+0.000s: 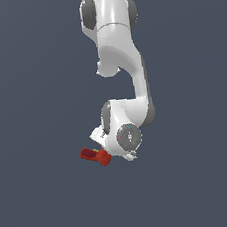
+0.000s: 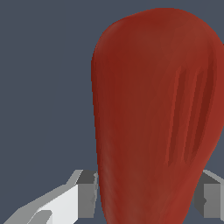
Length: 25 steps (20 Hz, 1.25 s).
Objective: Pick up the object and move it to a goal position.
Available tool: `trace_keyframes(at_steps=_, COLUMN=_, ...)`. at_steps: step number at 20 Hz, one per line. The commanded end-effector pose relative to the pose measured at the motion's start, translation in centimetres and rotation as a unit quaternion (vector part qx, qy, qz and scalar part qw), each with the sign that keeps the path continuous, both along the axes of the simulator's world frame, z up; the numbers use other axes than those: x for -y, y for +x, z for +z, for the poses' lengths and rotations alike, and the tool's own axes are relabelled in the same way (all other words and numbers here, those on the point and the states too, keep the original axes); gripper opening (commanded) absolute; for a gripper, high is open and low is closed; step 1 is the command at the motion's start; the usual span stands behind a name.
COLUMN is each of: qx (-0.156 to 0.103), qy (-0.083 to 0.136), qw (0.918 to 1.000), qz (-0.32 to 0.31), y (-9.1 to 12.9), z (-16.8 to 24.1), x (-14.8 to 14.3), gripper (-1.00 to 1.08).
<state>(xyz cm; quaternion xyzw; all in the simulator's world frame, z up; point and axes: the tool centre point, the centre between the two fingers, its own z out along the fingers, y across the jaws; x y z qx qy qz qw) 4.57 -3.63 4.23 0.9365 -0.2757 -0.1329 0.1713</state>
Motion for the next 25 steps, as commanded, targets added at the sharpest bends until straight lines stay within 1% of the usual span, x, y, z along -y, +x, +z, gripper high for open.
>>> trace_keyframes(at_steps=1, qx=0.003, qy=0.0, qw=1.0, qz=0.0, y=-0.4, z=1.0, x=0.6, gripper=-1.0)
trace_keyframes(at_steps=14, qx=0.003, qy=0.0, qw=1.0, qz=0.0, y=-4.0, z=6.1, x=4.1, gripper=-1.0)
trace_keyframes(at_steps=19, qx=0.003, qy=0.0, qw=1.0, qz=0.0, y=-4.6, z=7.1, x=4.8, gripper=-1.0)
trace_keyframes(at_steps=25, qx=0.003, qy=0.0, qw=1.0, qz=0.0, y=-4.6, z=7.3, x=4.9, gripper=-1.0)
